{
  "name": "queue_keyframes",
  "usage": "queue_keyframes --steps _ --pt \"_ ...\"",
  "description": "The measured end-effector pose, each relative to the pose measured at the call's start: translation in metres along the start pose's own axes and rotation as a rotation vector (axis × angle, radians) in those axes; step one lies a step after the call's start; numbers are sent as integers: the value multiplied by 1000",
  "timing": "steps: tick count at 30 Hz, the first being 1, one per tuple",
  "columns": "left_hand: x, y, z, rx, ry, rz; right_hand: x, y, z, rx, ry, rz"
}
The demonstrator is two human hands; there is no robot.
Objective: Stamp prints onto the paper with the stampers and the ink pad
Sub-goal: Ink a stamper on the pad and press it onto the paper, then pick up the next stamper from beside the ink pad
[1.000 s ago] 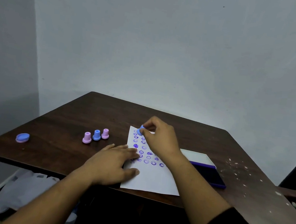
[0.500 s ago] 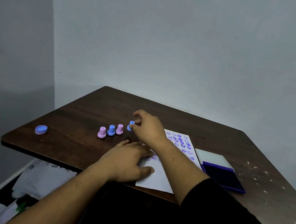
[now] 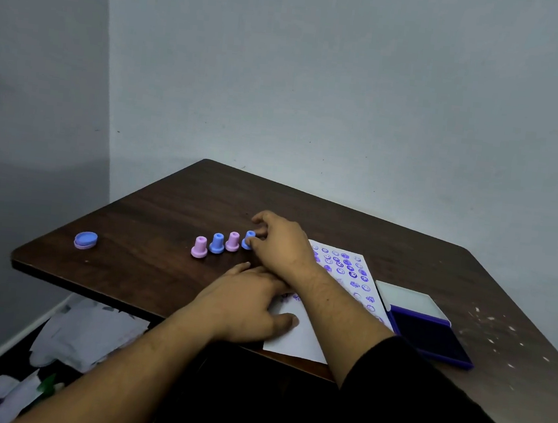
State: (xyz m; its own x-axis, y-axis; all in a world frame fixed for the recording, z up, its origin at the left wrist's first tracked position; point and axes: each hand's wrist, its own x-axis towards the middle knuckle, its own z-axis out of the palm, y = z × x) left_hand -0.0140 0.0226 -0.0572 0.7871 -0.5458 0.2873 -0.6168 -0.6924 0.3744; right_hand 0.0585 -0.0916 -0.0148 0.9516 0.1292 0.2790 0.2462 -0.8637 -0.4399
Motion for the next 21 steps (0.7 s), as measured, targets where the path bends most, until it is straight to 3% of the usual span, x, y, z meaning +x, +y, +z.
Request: queue_keyframes --steps 21 --pt "-1 0 -1 8 -5 0 1 12 -1 -35 11 -22"
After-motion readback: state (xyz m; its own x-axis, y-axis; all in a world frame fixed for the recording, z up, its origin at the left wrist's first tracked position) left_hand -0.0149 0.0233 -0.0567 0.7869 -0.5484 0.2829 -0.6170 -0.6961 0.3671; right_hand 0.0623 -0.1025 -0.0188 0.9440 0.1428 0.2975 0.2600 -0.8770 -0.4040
